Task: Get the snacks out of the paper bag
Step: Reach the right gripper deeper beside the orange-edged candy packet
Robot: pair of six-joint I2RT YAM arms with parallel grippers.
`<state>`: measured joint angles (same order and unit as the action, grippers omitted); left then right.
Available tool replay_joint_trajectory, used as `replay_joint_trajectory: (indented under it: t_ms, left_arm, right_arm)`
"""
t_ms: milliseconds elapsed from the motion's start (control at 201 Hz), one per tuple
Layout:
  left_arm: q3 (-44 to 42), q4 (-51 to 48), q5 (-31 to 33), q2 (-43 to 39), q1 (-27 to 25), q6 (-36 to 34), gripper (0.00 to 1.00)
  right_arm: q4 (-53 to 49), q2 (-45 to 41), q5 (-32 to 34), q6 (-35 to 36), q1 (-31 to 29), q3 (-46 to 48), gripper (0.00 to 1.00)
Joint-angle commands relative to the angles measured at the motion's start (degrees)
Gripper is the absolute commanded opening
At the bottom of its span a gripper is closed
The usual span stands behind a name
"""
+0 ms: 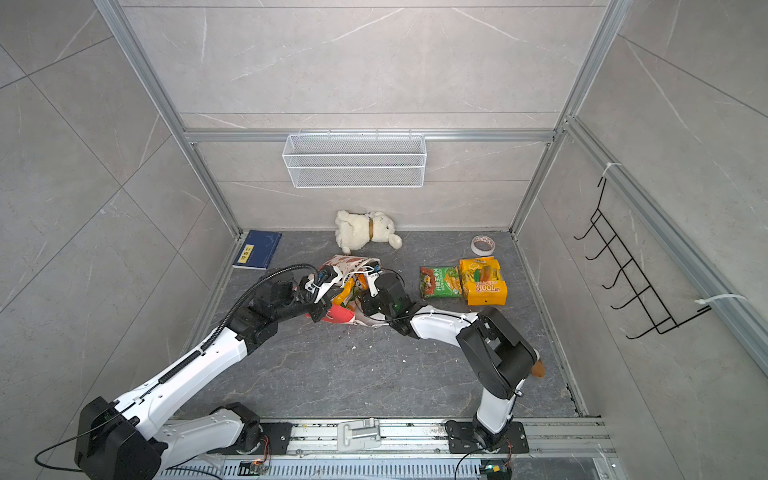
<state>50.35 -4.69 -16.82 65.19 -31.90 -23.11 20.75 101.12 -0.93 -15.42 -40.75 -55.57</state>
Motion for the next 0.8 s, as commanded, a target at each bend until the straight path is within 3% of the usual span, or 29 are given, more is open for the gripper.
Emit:
replay_joint_trajectory:
  t_ms: [0,517,677,796]
  left_arm:
    - [2.4,6.8,-5.1,-1.5,-0.9,0.2,0.00]
    - [3.5,6.2,-9.5,-0.2,-0.9,-0.9,0.00]
    - [3.9,6.5,-10.5,0.5,-0.9,-1.0,0.00]
    - [3.7,7.0,-11.1,0.6,-0.9,-1.0,0.00]
  right_arm:
    - [1.3,-0.4,7.1,2.0,-0.2,0.2,0.41]
    - [9.3,4.1,15.9,-1.1,-0.2,-4.5,0.48]
    - [8.9,7.7,15.5,-1.1,-0.1,-7.9,0.53]
    - [11.4,11.5,11.6,-0.2,0.3,-10.2,0.53]
